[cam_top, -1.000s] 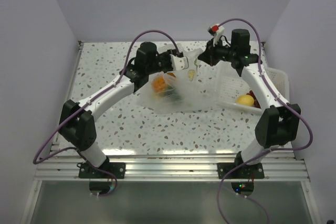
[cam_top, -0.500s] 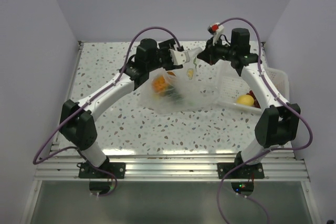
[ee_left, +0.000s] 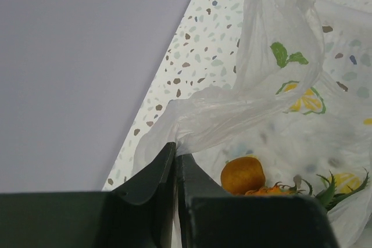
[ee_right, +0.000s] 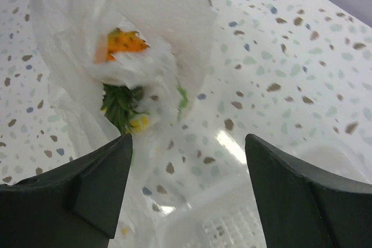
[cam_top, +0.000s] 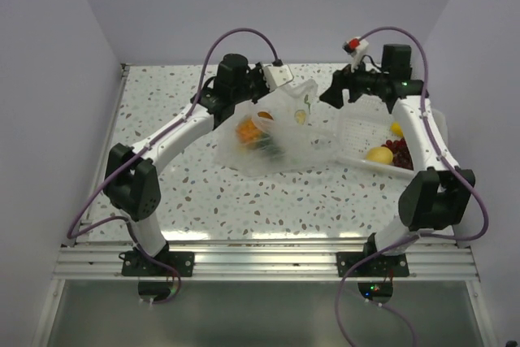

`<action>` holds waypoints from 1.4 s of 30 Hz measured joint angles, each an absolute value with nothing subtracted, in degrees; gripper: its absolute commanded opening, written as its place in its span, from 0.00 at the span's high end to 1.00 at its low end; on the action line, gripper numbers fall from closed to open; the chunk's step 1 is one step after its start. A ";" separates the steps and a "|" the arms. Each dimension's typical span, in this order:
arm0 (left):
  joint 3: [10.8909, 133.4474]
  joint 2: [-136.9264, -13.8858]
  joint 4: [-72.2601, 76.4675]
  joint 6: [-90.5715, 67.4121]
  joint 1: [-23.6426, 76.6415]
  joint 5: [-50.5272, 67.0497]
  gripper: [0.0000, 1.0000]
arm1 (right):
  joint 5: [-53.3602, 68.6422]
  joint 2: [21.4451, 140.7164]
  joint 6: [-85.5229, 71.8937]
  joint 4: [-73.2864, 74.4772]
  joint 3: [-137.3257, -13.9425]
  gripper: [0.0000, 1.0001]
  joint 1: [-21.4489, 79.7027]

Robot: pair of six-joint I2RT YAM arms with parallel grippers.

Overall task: Place the fake fruits into the plastic bag and tie a complex knot
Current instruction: Pick up the fake fruit from the bin.

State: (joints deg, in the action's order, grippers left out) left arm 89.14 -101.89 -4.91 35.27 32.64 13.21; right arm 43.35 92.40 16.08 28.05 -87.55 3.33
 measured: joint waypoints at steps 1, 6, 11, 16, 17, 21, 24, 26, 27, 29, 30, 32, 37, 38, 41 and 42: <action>89.34 -101.89 -4.91 34.54 32.64 13.21 0.91 | 43.72 92.01 17.65 30.98 -88.47 0.18 0.99; 89.54 -101.89 -4.95 31.94 32.64 13.23 0.91 | 44.16 88.62 28.60 43.99 -90.48 0.09 -11.46; 90.43 -102.13 -5.48 30.61 32.64 13.21 0.91 | 39.42 90.19 40.60 58.59 -92.36 0.11 -16.67; 91.00 -102.17 -5.50 30.41 32.64 13.23 0.92 | 30.92 100.40 49.15 67.00 -94.15 0.01 -17.72; 91.05 -102.19 -5.52 30.37 32.67 13.23 0.91 | 29.61 102.02 49.89 67.68 -94.02 0.01 -17.74; 91.11 -102.21 -5.56 30.02 32.67 13.23 0.92 | 24.93 106.21 52.40 68.79 -92.16 0.01 -17.47; 91.15 -102.24 -5.58 29.95 32.67 13.23 0.91 | 22.98 106.41 54.02 68.66 -90.32 0.01 -16.75; 91.15 -102.26 -5.58 29.95 32.69 13.23 0.91 | 21.91 106.45 54.83 68.12 -88.82 0.02 -15.77; 91.18 -102.26 -5.58 29.95 32.69 13.23 0.91 | 21.34 106.61 55.27 67.88 -87.81 0.01 -15.09; 91.18 -102.28 -5.58 29.95 32.69 13.21 0.91 | 19.86 107.11 56.12 67.42 -86.74 0.01 -14.02; 91.18 -102.28 -5.58 29.95 32.69 13.21 0.91 | 19.42 107.63 56.42 67.31 -86.72 0.01 -13.58; 91.18 -102.28 -5.61 29.95 32.69 13.21 0.91 | 18.48 108.66 56.86 67.16 -86.72 0.01 -13.13; 91.18 -102.28 -5.58 29.98 32.69 13.21 0.91 | 16.45 111.37 57.52 66.96 -86.70 0.14 -13.13; 91.18 -102.30 -5.58 29.98 32.69 13.21 0.91 | 16.10 111.50 57.58 66.83 -86.70 0.16 -13.13; 91.18 -102.37 -5.58 29.98 32.69 13.23 0.91 | 16.16 112.05 56.27 66.85 -87.22 0.20 -13.13; 91.20 -102.41 -5.58 29.95 32.69 13.21 0.91 | 16.45 112.60 55.42 66.89 -87.94 0.20 -13.13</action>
